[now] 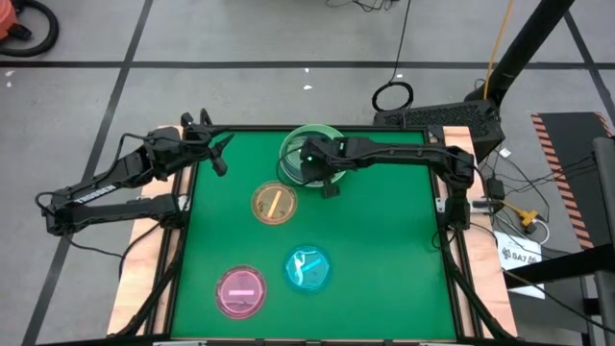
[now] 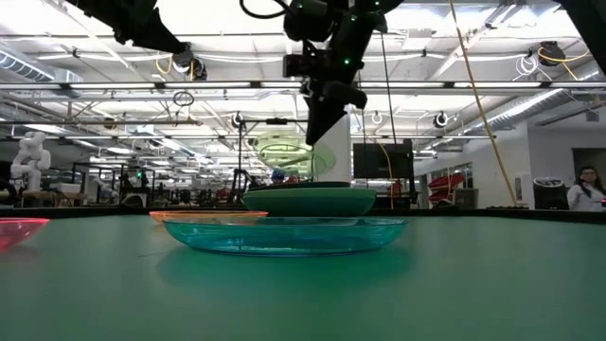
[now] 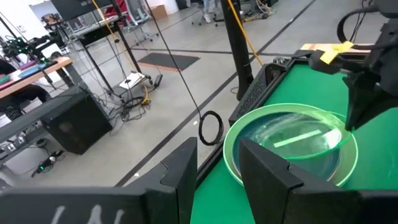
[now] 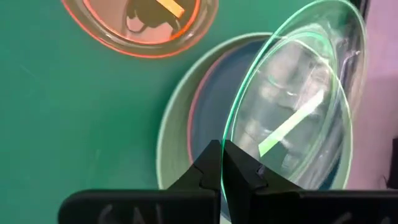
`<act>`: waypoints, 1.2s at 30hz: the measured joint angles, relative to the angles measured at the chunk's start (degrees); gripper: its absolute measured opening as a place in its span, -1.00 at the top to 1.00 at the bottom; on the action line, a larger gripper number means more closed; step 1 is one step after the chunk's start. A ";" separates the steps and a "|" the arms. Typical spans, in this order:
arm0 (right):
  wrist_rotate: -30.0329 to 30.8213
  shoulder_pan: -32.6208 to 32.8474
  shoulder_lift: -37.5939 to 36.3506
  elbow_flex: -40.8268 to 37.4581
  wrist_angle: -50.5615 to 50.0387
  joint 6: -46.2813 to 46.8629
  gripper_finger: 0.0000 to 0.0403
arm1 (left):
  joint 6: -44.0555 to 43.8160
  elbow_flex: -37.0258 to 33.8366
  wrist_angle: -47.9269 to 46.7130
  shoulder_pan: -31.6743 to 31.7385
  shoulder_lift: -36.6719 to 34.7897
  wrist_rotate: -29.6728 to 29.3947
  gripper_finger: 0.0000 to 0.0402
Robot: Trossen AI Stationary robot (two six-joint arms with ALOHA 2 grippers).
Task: Stack plastic plates
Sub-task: Stack the green transparent plate on top of the dark blue plate
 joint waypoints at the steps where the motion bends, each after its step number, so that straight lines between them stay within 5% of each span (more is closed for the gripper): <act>1: 0.00 -0.19 -0.04 0.00 -0.03 -0.12 1.00 | 0.00 0.00 0.00 0.00 0.00 0.00 0.39; 36: 2.83 -1.38 3.02 0.00 2.56 2.02 0.91 | 0.22 0.00 -0.60 0.00 0.00 -0.02 0.39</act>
